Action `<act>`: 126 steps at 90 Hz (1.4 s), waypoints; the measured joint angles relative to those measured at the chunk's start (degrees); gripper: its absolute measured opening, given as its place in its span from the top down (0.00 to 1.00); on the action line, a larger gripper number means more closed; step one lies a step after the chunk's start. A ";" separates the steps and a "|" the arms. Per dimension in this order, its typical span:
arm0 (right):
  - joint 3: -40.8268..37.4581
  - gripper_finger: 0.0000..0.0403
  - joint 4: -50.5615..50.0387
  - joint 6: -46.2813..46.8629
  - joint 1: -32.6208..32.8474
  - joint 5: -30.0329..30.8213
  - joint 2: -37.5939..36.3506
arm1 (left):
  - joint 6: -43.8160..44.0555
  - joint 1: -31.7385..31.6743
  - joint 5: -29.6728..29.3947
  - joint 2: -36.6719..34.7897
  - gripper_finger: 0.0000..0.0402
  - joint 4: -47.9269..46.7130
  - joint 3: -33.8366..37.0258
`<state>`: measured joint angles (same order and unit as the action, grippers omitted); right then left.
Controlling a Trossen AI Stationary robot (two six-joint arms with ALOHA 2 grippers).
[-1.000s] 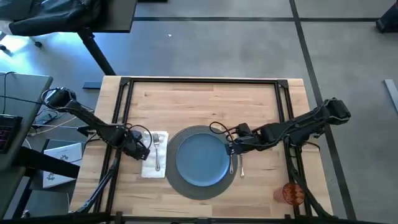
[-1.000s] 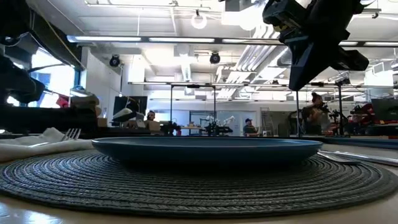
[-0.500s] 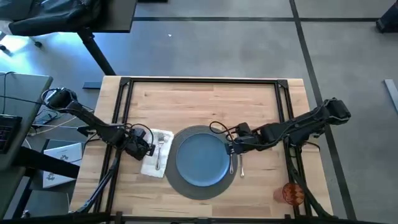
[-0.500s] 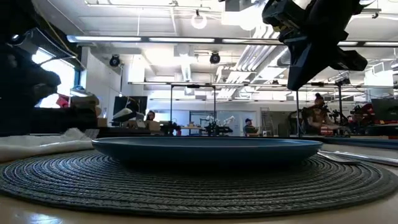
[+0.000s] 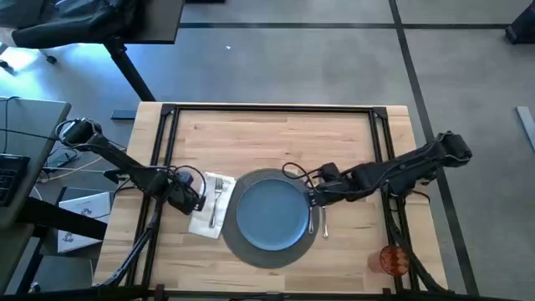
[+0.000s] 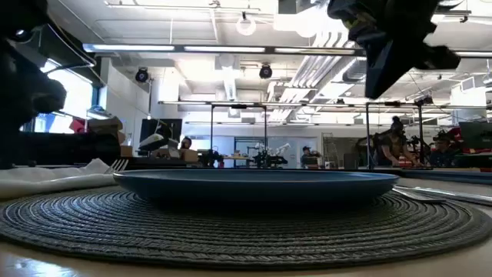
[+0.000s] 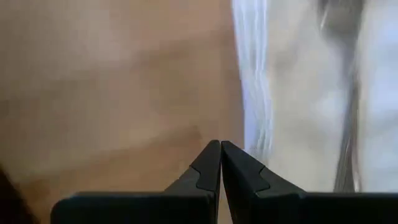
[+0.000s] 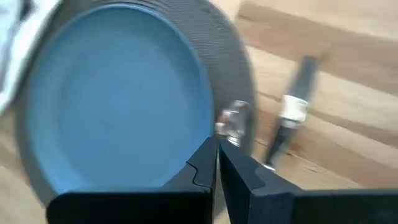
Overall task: Set table place
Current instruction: Move the red cup to the top right of the table mat
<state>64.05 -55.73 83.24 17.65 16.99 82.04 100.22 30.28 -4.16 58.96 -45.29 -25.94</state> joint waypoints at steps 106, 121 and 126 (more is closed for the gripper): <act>26.47 0.51 -33.48 -25.85 19.28 -39.38 -1.57 | 0.03 8.83 1.45 0.61 1.00 18.13 0.70; 17.70 0.38 -30.57 -24.83 27.51 -35.19 -1.51 | 0.13 8.83 -0.59 0.61 1.00 18.12 0.72; 14.67 0.37 -28.22 -23.66 29.33 -34.48 -1.51 | 0.09 8.83 -0.55 0.61 1.00 18.11 0.72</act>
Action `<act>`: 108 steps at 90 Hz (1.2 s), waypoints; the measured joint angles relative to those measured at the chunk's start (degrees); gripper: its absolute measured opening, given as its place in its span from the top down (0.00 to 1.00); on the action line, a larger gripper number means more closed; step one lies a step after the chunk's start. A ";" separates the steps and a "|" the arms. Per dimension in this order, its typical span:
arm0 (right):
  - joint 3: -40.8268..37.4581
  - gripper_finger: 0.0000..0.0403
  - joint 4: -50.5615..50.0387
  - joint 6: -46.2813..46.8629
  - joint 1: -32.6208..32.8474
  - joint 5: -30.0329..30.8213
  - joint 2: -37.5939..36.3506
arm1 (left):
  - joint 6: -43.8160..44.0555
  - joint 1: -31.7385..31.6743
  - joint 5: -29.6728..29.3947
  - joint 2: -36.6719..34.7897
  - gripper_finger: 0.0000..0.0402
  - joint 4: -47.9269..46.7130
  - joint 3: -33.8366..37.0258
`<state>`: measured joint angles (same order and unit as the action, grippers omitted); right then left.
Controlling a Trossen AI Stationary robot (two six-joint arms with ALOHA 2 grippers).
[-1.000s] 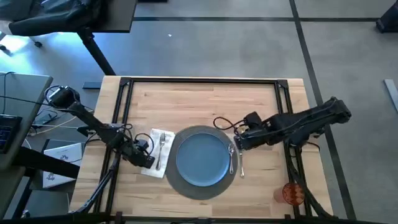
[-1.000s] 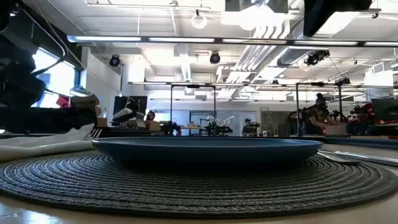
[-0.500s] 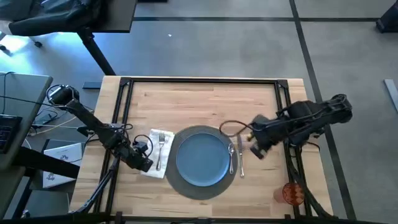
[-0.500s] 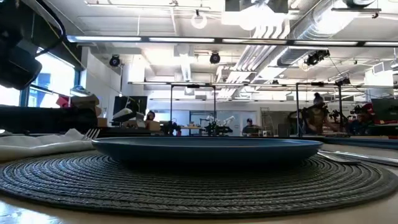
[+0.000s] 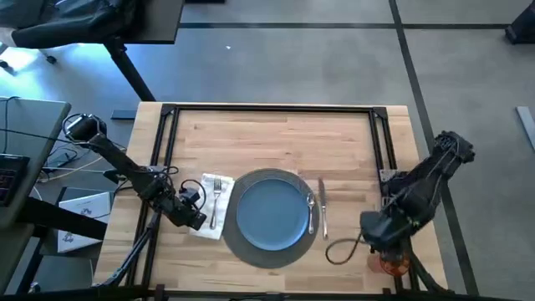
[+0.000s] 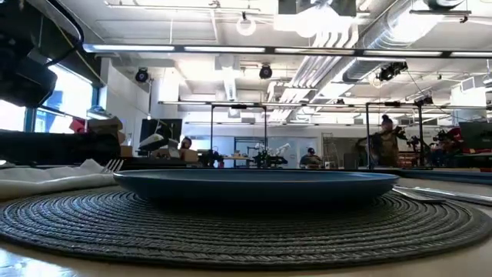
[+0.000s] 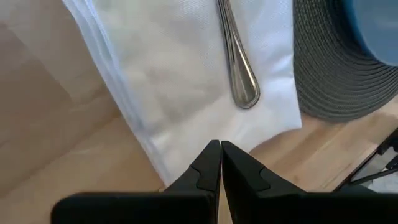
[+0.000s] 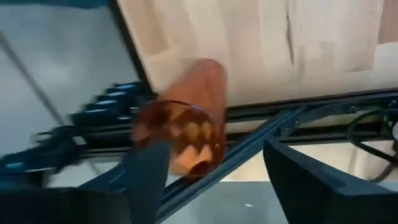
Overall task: Set table place
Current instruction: Move the red cup to the top right of the table mat
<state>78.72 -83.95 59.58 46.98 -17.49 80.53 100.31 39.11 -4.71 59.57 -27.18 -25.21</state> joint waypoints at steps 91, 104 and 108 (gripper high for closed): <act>-0.25 1.00 -1.63 12.85 -5.94 13.45 0.09 | 0.10 0.00 1.56 0.00 1.00 0.45 0.04; 7.27 1.00 -5.81 9.13 -16.16 17.39 -1.05 | -0.10 -0.02 1.06 0.00 1.00 0.41 0.04; 8.79 1.00 -5.60 9.64 -20.27 19.00 -1.49 | -0.41 -0.05 0.99 0.00 1.00 0.49 0.04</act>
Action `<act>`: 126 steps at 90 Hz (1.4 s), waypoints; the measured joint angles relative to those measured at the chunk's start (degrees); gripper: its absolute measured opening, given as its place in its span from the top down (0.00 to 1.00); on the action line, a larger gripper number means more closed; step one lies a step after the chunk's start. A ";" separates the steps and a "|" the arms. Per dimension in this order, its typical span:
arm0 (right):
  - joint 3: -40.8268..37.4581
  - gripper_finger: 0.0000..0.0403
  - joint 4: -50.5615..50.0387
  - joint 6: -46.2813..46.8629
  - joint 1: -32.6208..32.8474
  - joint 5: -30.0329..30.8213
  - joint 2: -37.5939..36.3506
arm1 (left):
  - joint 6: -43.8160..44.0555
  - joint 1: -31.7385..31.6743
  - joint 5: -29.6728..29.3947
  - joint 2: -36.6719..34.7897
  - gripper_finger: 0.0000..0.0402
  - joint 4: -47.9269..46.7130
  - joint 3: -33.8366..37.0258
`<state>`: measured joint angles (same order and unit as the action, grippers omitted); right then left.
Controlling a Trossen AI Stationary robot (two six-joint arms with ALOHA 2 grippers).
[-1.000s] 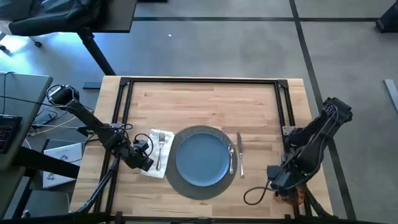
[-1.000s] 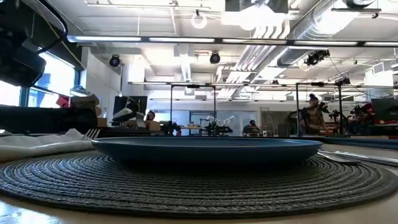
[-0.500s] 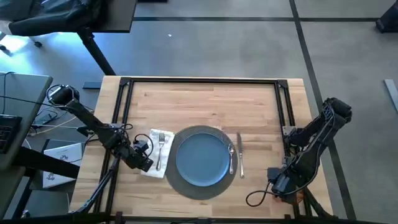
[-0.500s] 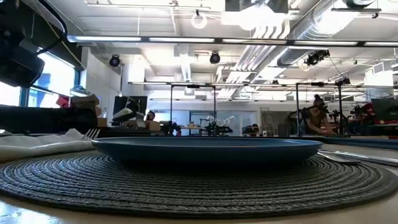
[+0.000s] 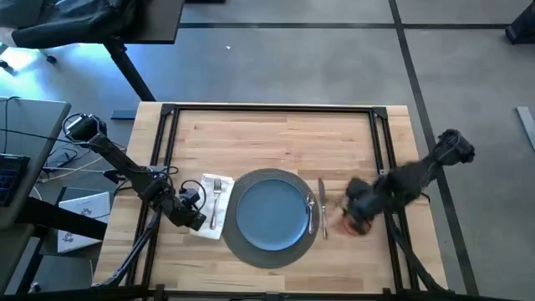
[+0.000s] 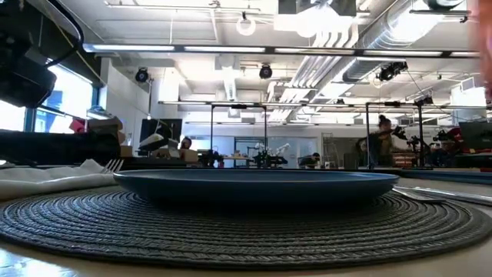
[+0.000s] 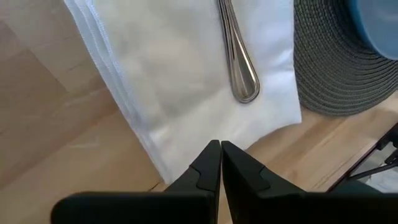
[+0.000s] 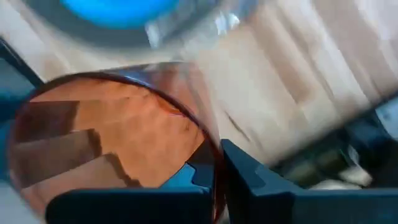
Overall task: Set table place
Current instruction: Move the red cup to the top right of the table mat
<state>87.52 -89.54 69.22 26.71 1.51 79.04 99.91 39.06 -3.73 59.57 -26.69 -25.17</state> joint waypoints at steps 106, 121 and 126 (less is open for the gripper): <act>-16.71 0.99 31.59 -41.08 -77.77 -9.45 10.39 | 11.46 -0.05 -5.84 -0.02 1.00 0.86 0.02; -16.78 0.90 34.62 -40.77 -77.73 -9.13 8.84 | 12.49 -0.08 -6.05 -0.01 1.00 0.84 0.02; -16.75 0.86 34.87 -40.77 -77.73 -9.14 8.40 | 12.49 -0.08 -6.05 -0.02 1.00 0.84 0.02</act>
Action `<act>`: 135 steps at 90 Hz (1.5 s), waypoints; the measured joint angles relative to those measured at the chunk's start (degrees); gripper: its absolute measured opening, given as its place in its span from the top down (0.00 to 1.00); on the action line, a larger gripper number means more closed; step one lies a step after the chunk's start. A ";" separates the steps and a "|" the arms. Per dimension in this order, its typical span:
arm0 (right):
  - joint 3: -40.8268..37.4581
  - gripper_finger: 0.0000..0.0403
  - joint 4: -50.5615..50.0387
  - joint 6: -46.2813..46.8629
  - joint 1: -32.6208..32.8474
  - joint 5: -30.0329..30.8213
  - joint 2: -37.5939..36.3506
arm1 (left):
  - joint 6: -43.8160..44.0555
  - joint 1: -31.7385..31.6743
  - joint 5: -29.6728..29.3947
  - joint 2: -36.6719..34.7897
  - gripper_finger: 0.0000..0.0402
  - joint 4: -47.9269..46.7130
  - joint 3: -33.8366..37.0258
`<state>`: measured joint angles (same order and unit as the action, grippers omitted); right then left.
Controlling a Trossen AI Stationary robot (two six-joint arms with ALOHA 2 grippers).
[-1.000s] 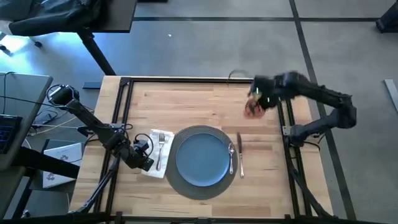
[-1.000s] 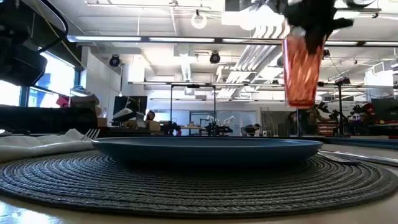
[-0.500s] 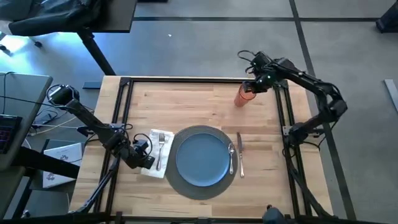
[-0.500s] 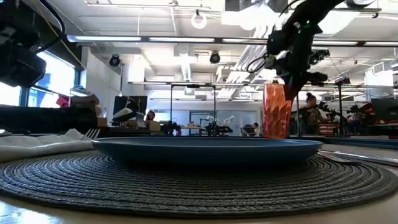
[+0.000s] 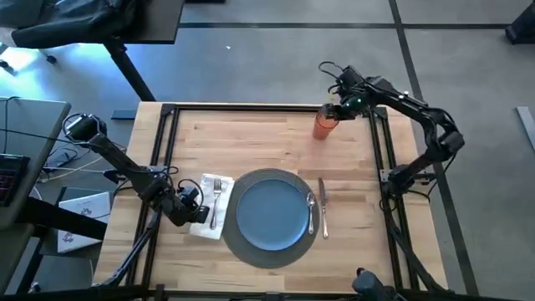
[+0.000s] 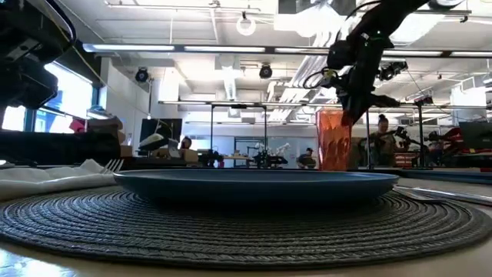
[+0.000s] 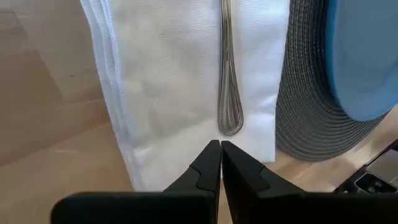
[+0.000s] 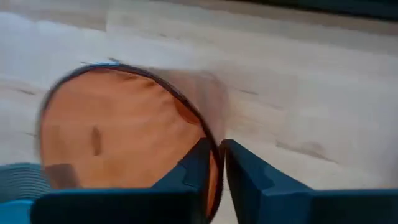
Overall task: Set table place
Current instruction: Move the red cup to the top right of the table mat, then return to Home Position
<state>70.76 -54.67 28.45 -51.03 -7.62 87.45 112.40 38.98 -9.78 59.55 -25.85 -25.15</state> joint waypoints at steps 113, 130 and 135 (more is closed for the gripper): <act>-10.27 0.64 -11.42 20.52 17.81 -1.75 -64.89 | -10.52 0.01 -5.62 -1.75 1.00 3.35 0.00; -19.54 0.64 -2.93 12.98 17.81 0.04 -78.50 | -8.75 0.01 -6.78 -1.75 1.00 5.60 0.00; -22.97 0.64 0.12 12.19 17.81 -0.74 -81.98 | -8.19 0.02 -7.86 -1.75 1.00 6.37 0.00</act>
<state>47.79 -54.55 40.65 -33.21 -8.36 5.47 104.21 39.00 -17.64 57.80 -19.47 -25.15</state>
